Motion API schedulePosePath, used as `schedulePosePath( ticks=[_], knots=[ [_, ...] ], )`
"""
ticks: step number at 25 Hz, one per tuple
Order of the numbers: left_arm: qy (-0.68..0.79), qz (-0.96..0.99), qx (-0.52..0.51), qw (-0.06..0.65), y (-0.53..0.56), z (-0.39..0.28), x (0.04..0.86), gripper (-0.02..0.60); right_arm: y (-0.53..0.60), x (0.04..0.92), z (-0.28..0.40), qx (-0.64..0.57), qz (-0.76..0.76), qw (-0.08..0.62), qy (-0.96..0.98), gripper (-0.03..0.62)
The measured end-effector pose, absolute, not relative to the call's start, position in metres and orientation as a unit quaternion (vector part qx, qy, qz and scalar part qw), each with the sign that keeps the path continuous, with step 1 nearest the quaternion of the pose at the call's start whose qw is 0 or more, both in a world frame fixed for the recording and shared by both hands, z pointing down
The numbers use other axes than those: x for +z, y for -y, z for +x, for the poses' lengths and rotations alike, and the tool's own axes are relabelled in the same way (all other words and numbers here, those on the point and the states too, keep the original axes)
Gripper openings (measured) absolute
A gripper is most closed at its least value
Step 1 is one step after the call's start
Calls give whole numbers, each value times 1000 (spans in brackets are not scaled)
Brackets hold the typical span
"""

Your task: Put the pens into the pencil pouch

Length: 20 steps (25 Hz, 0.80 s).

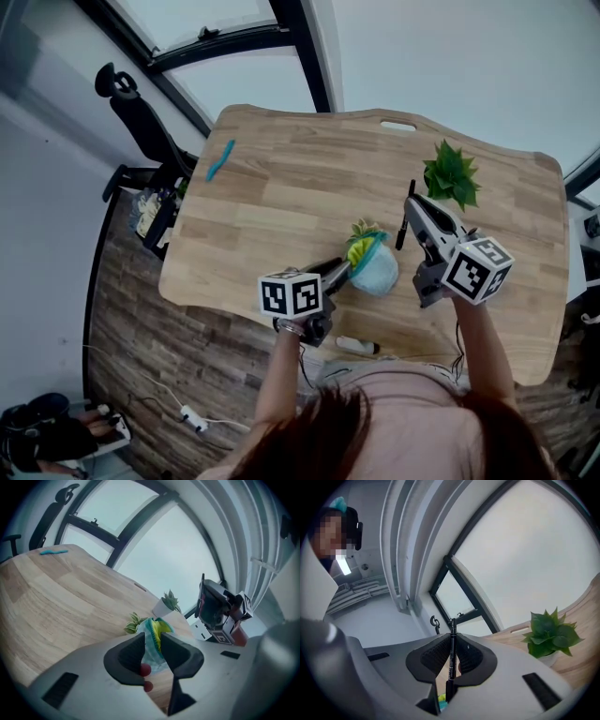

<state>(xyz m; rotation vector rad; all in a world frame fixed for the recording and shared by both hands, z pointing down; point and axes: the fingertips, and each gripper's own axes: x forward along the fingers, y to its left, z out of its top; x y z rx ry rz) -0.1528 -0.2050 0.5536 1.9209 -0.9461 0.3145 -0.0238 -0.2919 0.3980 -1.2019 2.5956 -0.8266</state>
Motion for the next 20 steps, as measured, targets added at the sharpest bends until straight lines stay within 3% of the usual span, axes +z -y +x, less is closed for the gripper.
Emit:
schedulePosePath(
  ticks=[3, 7, 20],
  knots=[
    [370, 794, 128, 464, 203, -143, 549, 91, 294, 399, -41, -272, -390, 89, -875, 32],
    [355, 809, 136, 449, 196, -130, 544, 23, 293, 407, -60, -278, -374, 96, -880, 32],
    [365, 819, 117, 426, 189, -114, 527, 14, 268, 457, -79, -246, -361, 31, -899, 32]
  ],
)
